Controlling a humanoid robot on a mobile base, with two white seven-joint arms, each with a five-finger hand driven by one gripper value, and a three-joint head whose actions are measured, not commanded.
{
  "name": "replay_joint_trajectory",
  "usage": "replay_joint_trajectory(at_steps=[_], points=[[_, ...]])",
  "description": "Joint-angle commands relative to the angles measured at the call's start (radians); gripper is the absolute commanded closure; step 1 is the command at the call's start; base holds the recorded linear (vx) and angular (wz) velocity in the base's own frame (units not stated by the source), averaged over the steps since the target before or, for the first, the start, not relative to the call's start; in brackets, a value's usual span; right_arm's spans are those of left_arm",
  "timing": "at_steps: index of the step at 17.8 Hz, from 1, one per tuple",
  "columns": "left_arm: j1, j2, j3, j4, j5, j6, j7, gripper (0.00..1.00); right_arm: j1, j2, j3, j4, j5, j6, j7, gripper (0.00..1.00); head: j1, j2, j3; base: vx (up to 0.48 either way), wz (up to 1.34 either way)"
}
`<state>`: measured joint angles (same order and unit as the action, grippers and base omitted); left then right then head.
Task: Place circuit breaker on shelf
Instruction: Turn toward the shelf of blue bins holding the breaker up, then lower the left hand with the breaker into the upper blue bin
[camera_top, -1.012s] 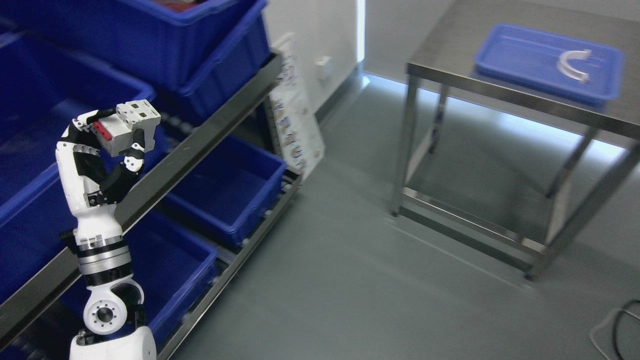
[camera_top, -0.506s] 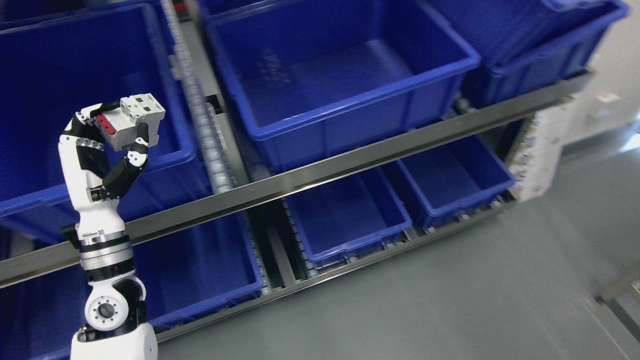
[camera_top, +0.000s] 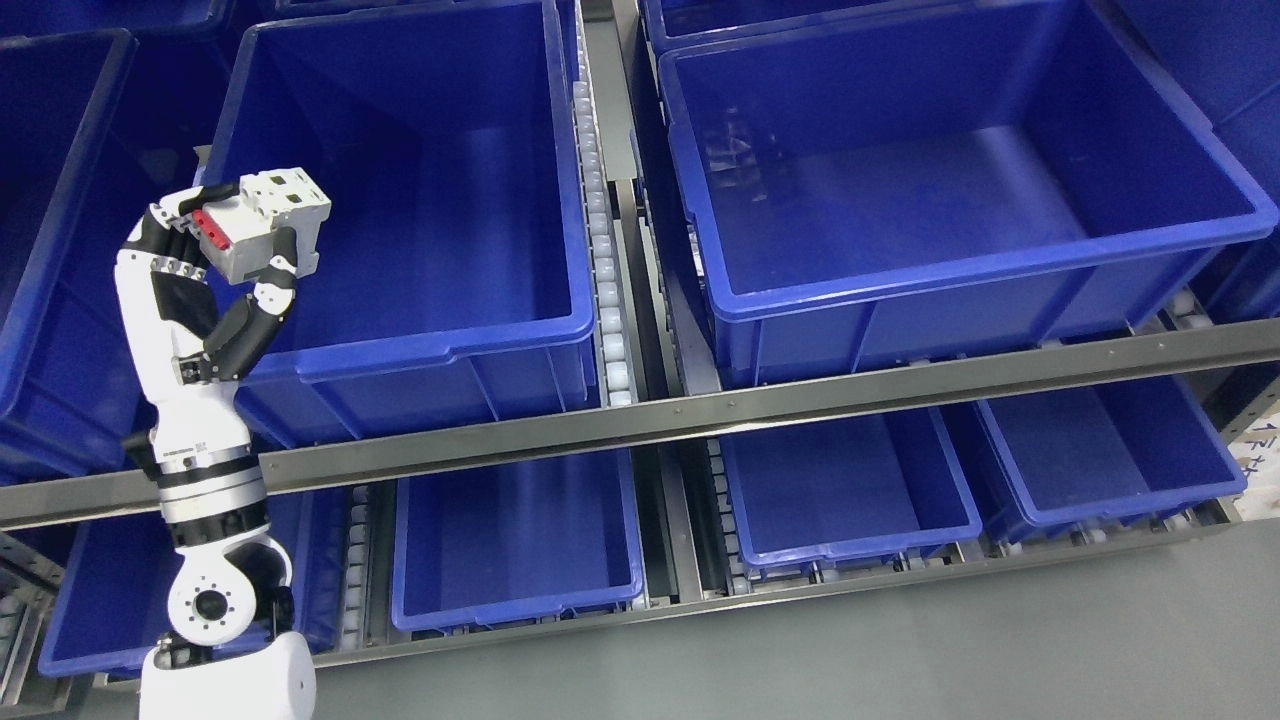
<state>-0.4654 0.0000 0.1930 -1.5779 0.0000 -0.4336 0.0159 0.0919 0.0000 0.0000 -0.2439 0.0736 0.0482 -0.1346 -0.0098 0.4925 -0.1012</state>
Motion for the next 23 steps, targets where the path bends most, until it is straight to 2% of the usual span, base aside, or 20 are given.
replay_joint_trajectory(at_steps=[1,3,4,8,11,14,16,19,23], points=[[-0.062,0.017,0.015,0.019,-0.008,0.073,-0.004,0.86,0.0,-0.017,0.02,0.0,0.0,0.032,-0.002,0.0,0.0,0.0,0.0,0.121,-0.07],[-0.12,0.017,0.04,0.047,-0.029,0.155,-0.013,0.86,0.0,-0.017,0.02,0.0,0.0,0.032,-0.002,0.0,0.0,0.0,0.0,0.128,-0.11],[-0.154,0.041,0.04,0.073,-0.053,0.197,-0.017,0.86,0.0,-0.017,0.02,0.0,0.0,0.032,0.0,0.0,0.0,0.0,0.0,0.135,-0.14],[-0.251,0.28,-0.006,0.264,-0.193,0.219,-0.124,0.85,0.0,-0.017,0.02,-0.002,-0.001,0.032,-0.002,0.0,0.0,0.0,0.0,0.092,-0.09],[-0.359,0.343,-0.072,0.427,-0.297,0.227,-0.214,0.85,0.0,-0.017,0.02,0.0,0.0,0.032,-0.002,0.0,0.0,0.0,0.0,0.05,-0.06],[-0.47,0.341,-0.087,0.614,-0.458,0.227,-0.292,0.84,0.0,-0.017,0.02,0.0,0.0,0.03,0.0,0.0,0.0,0.0,0.0,0.024,-0.06],[-0.527,0.328,-0.148,0.732,-0.529,0.227,-0.321,0.84,0.0,-0.017,0.02,0.0,0.0,0.032,0.0,0.0,0.0,0.0,0.0,0.0,0.0],[-0.591,0.287,-0.213,0.917,-0.564,0.227,-0.32,0.84,0.0,-0.017,0.02,0.0,0.0,0.032,0.0,0.0,0.0,0.0,0.0,-0.001,0.02],[-0.669,0.239,-0.219,1.058,-0.606,0.225,-0.318,0.83,0.0,-0.017,0.02,0.0,0.0,0.032,-0.002,0.0,0.0,0.0,0.0,-0.001,0.01]])
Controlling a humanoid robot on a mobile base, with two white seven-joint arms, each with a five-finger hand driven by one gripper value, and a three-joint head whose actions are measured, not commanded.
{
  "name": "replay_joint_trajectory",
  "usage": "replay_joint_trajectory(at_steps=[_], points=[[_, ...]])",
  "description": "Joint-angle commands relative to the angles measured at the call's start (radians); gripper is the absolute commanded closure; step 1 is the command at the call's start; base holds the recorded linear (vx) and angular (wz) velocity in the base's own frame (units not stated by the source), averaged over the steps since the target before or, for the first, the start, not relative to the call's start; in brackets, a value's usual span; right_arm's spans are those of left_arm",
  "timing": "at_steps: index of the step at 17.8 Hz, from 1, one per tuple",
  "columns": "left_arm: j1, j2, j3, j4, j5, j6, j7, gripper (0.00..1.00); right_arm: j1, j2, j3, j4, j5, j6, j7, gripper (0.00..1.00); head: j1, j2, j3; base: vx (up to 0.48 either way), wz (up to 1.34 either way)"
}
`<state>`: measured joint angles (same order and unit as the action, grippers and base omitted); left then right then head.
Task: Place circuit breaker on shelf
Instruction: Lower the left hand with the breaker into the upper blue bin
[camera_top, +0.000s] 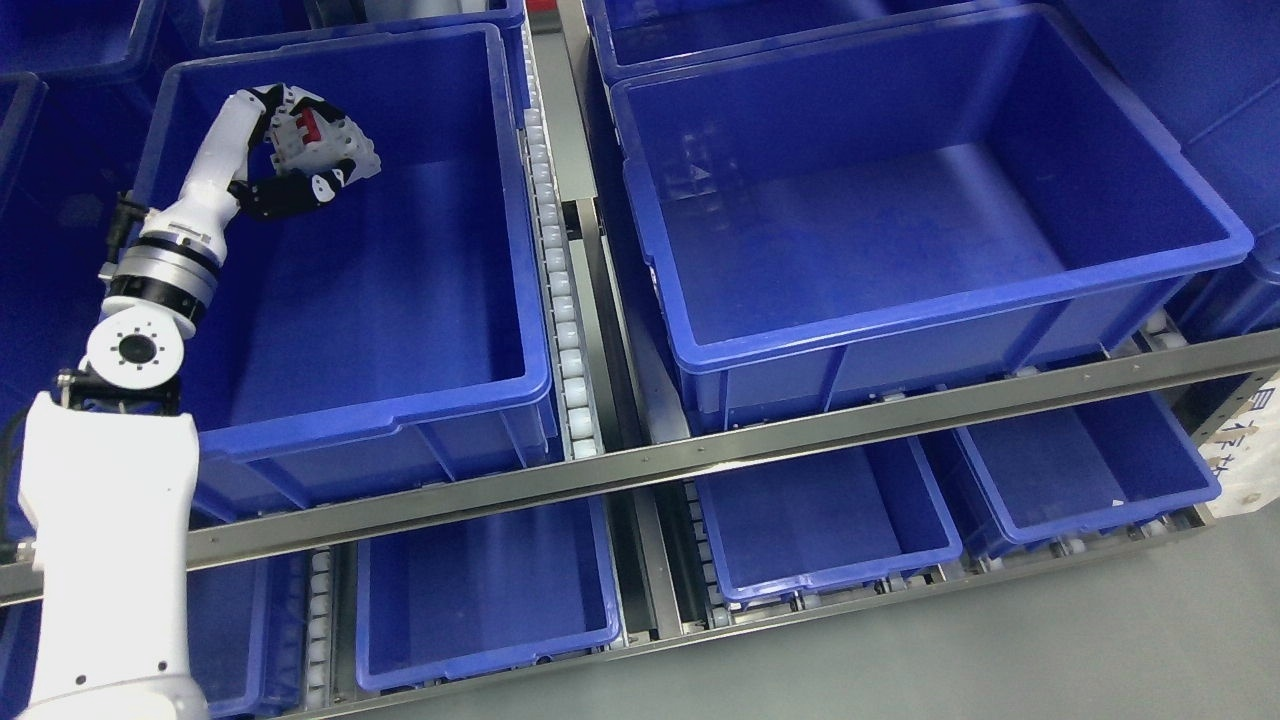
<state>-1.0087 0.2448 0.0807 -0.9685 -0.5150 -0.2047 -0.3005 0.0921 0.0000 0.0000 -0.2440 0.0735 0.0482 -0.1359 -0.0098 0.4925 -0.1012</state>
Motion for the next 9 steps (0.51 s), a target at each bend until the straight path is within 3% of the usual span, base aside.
replay_joint_trajectory(at_steps=[1,5,8,9], points=[[-0.155,-0.018,-0.107,0.492,-0.099,-0.004,-0.002,0.82,0.0,-0.017,0.02,0.0,0.0,0.032,-0.001,0.0,0.0,0.0,0.0,0.0,0.0],[-0.194,-0.035,-0.113,0.574,-0.103,-0.004,-0.002,0.75,0.0,-0.017,0.02,0.0,0.0,0.032,0.001,0.0,0.0,0.0,0.0,0.0,0.0],[-0.202,-0.029,-0.11,0.571,-0.103,-0.004,-0.002,0.59,0.0,-0.017,0.02,-0.001,0.0,0.032,-0.001,0.0,0.0,0.0,0.0,0.0,0.0],[-0.212,-0.024,-0.11,0.571,-0.103,-0.004,-0.002,0.49,0.0,-0.017,0.02,0.0,0.0,0.032,0.001,0.0,0.0,0.0,0.0,0.0,0.0]])
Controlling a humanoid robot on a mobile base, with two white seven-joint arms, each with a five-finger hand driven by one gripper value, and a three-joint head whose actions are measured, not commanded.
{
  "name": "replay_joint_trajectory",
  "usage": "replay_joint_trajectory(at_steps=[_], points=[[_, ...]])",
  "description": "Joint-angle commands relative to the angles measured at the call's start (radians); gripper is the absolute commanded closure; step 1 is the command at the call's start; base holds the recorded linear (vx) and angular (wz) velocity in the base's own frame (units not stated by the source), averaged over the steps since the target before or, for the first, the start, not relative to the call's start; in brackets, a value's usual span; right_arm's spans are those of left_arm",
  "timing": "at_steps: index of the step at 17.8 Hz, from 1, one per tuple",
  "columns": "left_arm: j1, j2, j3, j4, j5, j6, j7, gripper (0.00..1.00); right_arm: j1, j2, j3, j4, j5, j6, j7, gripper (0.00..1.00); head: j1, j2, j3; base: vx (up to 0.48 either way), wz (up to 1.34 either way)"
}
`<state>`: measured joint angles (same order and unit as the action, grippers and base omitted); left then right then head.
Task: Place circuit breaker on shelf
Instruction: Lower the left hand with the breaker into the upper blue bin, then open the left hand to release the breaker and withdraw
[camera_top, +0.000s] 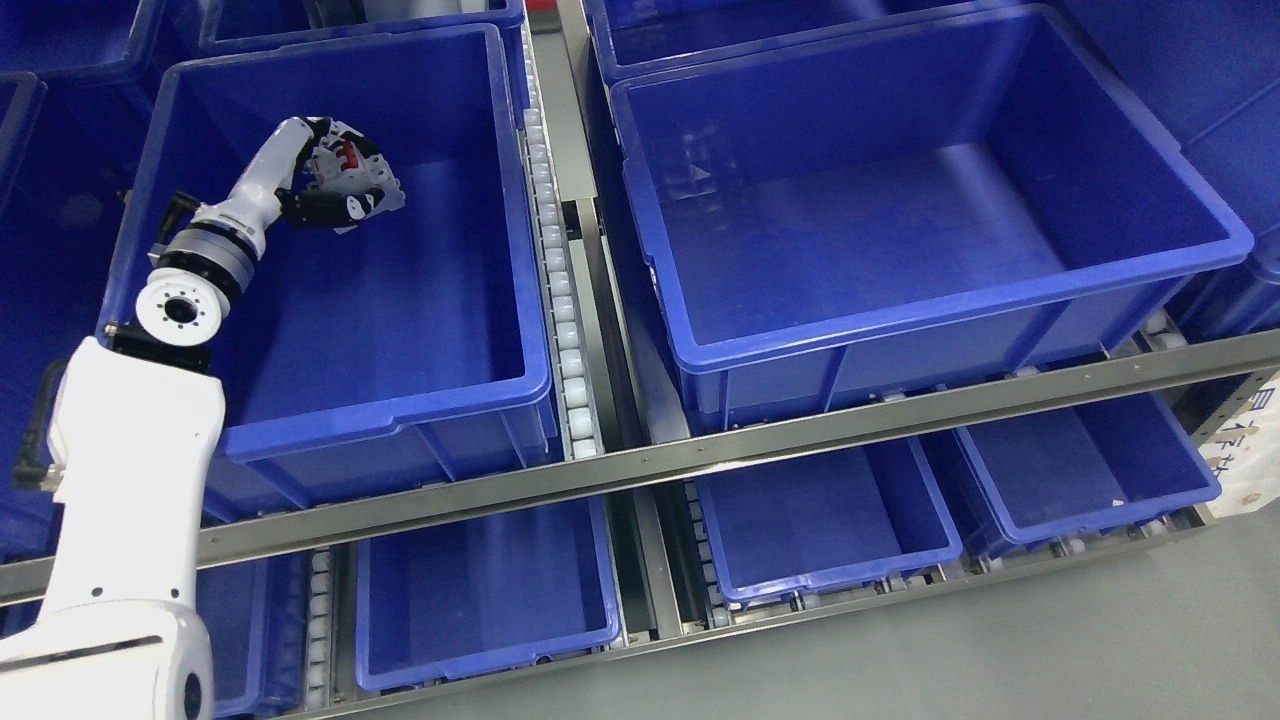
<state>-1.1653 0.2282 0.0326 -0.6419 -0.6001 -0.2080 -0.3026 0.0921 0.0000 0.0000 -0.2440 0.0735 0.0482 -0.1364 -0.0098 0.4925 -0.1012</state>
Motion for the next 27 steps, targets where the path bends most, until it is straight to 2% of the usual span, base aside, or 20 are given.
replay_joint_trajectory(at_steps=[1,9,13,16,18,21,23,25,27], points=[[-0.066,-0.003,-0.063,0.245,-0.018,-0.001,0.0,0.43,0.0,-0.017,0.02,0.0,0.0,0.032,0.0,0.0,0.0,0.0,0.0,0.0,0.0],[-0.074,0.022,-0.016,0.22,-0.013,-0.002,0.025,0.02,0.0,-0.017,0.02,0.0,0.0,0.032,0.0,0.0,0.0,0.0,0.0,0.0,0.0],[-0.068,0.049,0.0,0.202,-0.013,-0.005,0.086,0.01,0.0,-0.017,0.02,0.0,0.0,0.03,0.001,0.0,0.0,0.0,0.0,0.0,0.0],[-0.063,0.042,-0.011,0.2,-0.01,-0.007,0.115,0.0,0.0,-0.017,0.02,0.0,0.0,0.03,0.001,0.0,0.0,0.0,0.0,0.002,-0.01],[-0.073,0.024,0.033,0.164,0.002,-0.005,0.129,0.0,0.0,-0.017,0.02,0.0,0.0,0.032,0.001,0.0,0.0,0.0,0.0,0.006,-0.01],[-0.091,-0.058,0.215,0.044,0.087,-0.001,0.138,0.0,0.0,-0.017,0.02,0.0,0.0,0.032,0.0,0.0,0.0,0.0,0.0,0.0,0.0],[-0.093,-0.122,0.336,-0.051,0.225,0.001,0.14,0.0,0.0,-0.017,0.02,0.0,0.0,0.032,0.001,0.0,0.0,0.0,0.0,0.0,0.0],[-0.047,-0.147,0.389,-0.207,0.33,0.033,0.141,0.0,0.0,-0.017,0.02,0.0,0.0,0.032,0.0,0.0,0.0,0.0,0.0,0.0,0.0],[0.045,-0.194,0.403,-0.42,0.364,0.106,0.161,0.0,0.0,-0.017,0.02,0.0,0.0,0.032,0.0,0.0,0.0,0.0,0.0,0.0,0.0]])
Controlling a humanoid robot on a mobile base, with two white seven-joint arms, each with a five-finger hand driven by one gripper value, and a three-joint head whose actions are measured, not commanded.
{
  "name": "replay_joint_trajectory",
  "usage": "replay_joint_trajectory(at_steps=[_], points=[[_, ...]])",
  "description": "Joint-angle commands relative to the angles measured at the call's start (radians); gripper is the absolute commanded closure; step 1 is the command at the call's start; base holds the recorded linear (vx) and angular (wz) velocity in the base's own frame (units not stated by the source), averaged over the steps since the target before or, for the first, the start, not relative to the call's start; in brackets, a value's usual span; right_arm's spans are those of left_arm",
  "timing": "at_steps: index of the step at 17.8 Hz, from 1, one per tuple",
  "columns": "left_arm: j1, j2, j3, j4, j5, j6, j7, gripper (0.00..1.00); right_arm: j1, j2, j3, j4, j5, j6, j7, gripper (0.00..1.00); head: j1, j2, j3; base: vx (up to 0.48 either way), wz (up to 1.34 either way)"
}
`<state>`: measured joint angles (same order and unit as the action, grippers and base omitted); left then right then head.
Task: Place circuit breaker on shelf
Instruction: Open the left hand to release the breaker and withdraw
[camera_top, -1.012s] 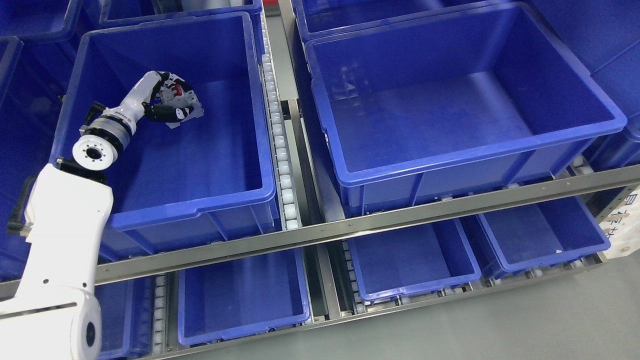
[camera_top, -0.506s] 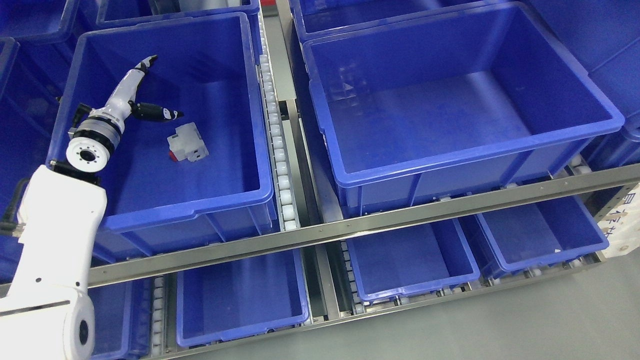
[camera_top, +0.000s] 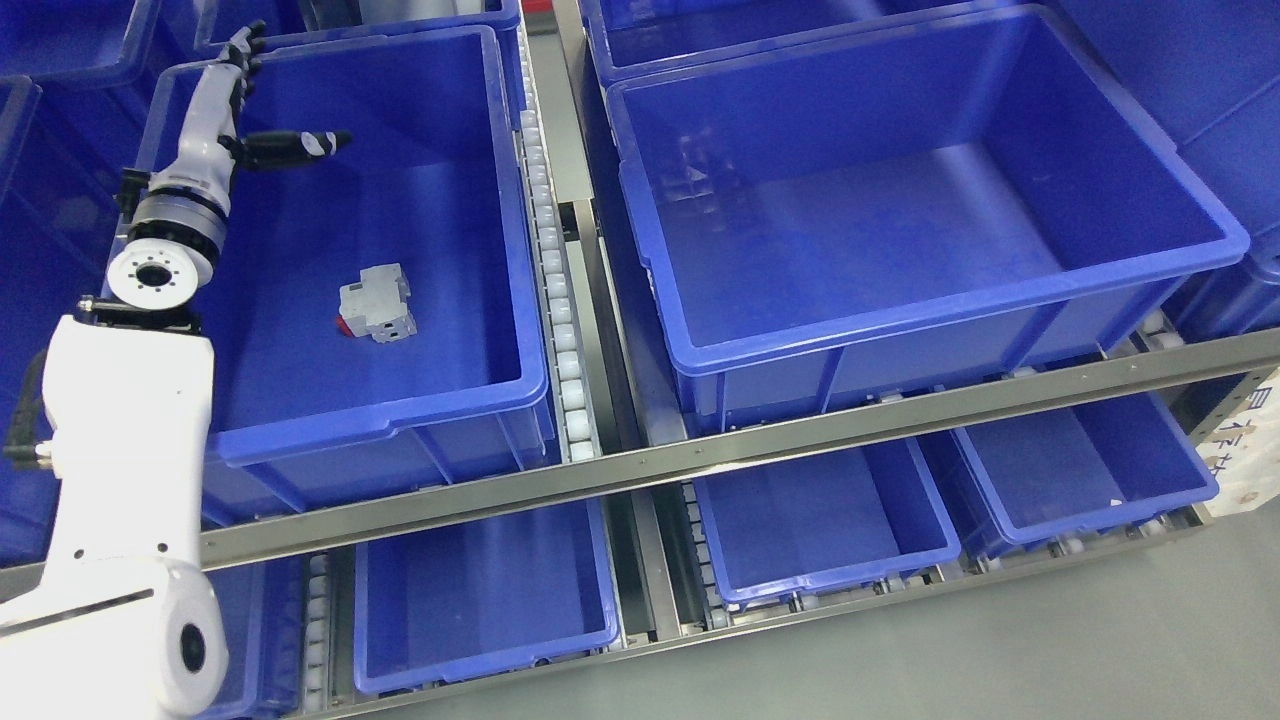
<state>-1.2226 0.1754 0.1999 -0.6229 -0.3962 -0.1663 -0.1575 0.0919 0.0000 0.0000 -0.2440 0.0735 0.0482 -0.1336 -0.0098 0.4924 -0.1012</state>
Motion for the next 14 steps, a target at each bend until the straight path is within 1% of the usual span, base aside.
replay_joint_trajectory(at_steps=[1,3,4,6,7,10,14], points=[[0.156,-0.158,0.237,-0.559,0.162,0.112,0.032,0.0,0.0,-0.017,0.02,0.0,0.0,0.032,-0.003,0.0,0.0,0.0,0.0,0.0,0.0],[0.285,-0.158,0.222,-0.769,0.162,0.189,0.038,0.0,0.0,-0.017,0.02,0.0,0.0,0.032,-0.001,0.0,0.0,0.0,0.0,0.0,0.0],[0.348,-0.158,0.21,-0.858,0.162,0.207,0.036,0.0,0.0,-0.017,0.02,0.0,0.0,0.032,-0.001,0.0,0.0,0.0,0.0,0.0,0.0],[0.447,-0.158,0.182,-1.001,0.162,0.235,0.035,0.0,0.0,-0.017,0.02,0.0,0.0,0.032,-0.001,0.0,0.0,0.0,0.0,-0.027,0.0],[0.486,-0.158,0.173,-1.043,0.162,0.249,0.033,0.0,0.0,-0.017,0.02,0.0,-0.001,0.032,-0.003,0.0,0.0,0.0,0.0,-0.073,-0.01],[0.579,-0.158,0.133,-1.084,0.162,0.24,0.038,0.0,0.0,-0.017,0.02,0.0,-0.001,0.032,-0.003,0.0,0.0,0.0,0.0,-0.183,0.04],[0.592,-0.158,0.125,-1.084,0.163,0.232,0.033,0.0,0.0,-0.017,0.02,0.0,0.0,0.032,-0.001,0.0,0.0,0.0,0.0,-0.237,0.1]])
